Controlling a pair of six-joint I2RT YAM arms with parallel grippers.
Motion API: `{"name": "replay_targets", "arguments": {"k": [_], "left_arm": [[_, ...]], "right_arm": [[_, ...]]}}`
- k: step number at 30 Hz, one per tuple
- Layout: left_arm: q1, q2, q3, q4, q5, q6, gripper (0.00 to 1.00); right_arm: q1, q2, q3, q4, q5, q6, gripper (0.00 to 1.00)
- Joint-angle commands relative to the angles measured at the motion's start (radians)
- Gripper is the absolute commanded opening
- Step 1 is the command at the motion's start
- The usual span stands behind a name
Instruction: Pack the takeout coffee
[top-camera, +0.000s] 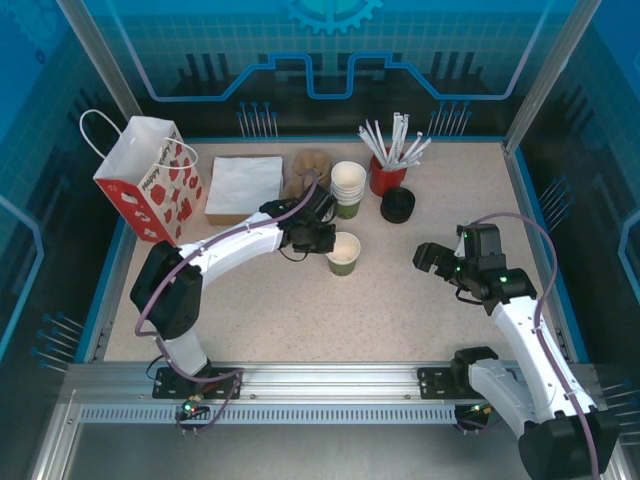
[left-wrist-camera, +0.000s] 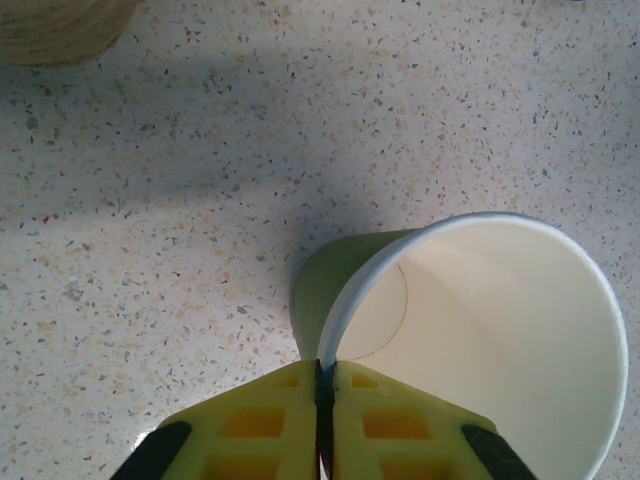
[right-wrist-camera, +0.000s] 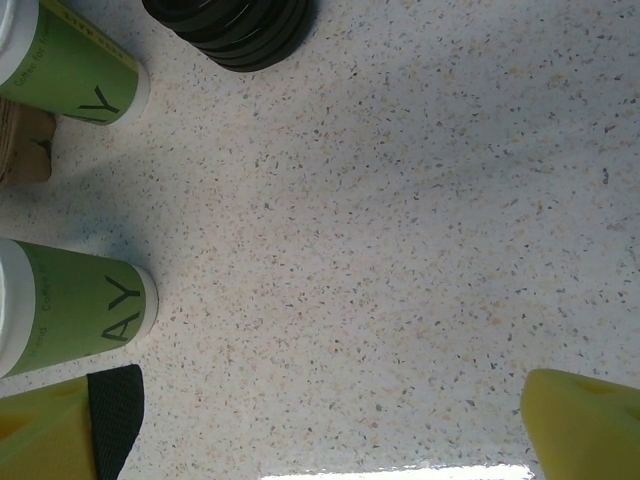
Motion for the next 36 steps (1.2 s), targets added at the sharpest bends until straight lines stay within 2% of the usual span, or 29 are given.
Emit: {"name": "replay_targets", "arguments": {"k": [1,9,19,31,36], "left_arm": [[-0.008,0.029,0.019,-0.001,0.001,-0.018,0.14],[-0.009,0.01,0.03,-0.023,-0.019,-0.008,0.3],[-0.009,-0.086,0.06,-0.056,-0.05,0.006,0.53],[0.023,-0.274,0.056,-0.093,-0.12,0.028,0.7],[0.062,-0.369,0.012,-0.092,-0.134,0.019,0.74]], "right_arm": [[0.016,0.009,0.006,-0.01,0.004,-0.012,1.0],[0.016,0.022,0.011,-0.007,-0.001,-0.012,1.0],[0.016,0.028,0.025,-0.008,-0.006,-0.015,1.0],[0.017,0.031,0.049,-0.017,-0.016,-0.017,1.0],[0.019,0.033,0.059,-0.017,-0.025,-0.018,1.0]]}}
